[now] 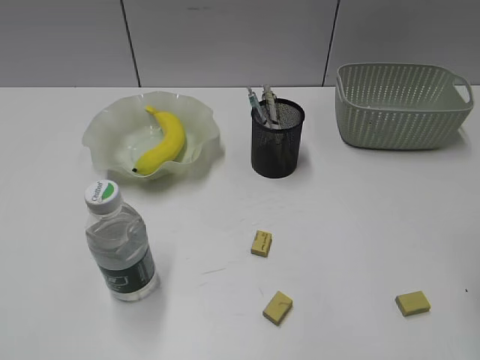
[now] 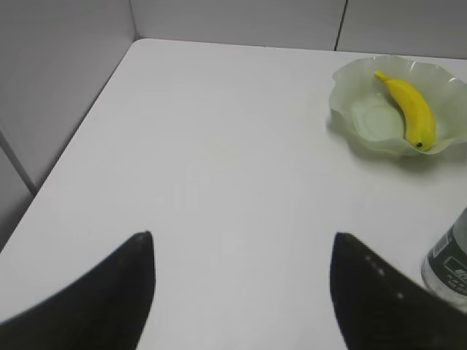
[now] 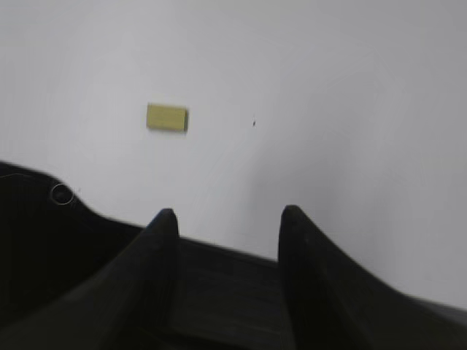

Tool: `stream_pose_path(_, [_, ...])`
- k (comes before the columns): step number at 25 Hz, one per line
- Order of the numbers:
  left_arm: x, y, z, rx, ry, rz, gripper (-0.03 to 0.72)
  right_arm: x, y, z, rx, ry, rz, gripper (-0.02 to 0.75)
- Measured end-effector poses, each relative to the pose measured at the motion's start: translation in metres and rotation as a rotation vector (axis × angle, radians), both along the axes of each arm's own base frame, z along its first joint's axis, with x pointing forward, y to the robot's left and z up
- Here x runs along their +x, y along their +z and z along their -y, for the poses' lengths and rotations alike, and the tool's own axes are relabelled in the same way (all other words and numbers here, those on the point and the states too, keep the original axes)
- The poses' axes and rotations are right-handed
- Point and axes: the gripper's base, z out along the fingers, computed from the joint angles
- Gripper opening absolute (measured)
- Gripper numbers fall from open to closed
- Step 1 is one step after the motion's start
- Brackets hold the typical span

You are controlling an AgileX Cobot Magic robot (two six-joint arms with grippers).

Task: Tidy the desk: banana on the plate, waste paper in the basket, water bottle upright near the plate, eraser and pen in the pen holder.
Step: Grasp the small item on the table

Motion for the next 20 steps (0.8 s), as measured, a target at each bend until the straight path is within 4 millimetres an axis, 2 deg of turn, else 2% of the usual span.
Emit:
stream_pose_path(3, [0.005, 0.001, 0.001, 0.007, -0.003, -0.028, 0.559, -0.057, 0.003, 0.024, 0.062, -0.025, 0.012, 0.364])
stream_pose_path(5, [0.011, 0.001, 0.002, 0.017, -0.009, -0.057, 0.549, -0.088, -0.002, 0.035, 0.117, -0.028, 0.047, 0.363])
stream_pose_path(9, [0.028, 0.013, 0.009, 0.054, -0.078, -0.038, 0.492, -0.132, -0.012, 0.054, 0.244, -0.011, 0.259, 0.349])
stream_pose_path(14, [0.073, 0.038, 0.031, 0.008, -0.237, 0.077, 0.427, -0.16, -0.014, 0.066, 0.371, 0.012, 0.507, 0.34])
stream_pose_path(18, [0.129, 0.052, 0.057, -0.014, -0.441, 0.035, 0.418, -0.166, -0.014, 0.069, 0.395, 0.016, 0.558, 0.315])
stream_pose_path(20, [0.162, 0.057, 0.079, -0.033, -0.58, 0.007, 0.415, -0.166, -0.014, 0.069, 0.395, 0.016, 0.559, 0.297])
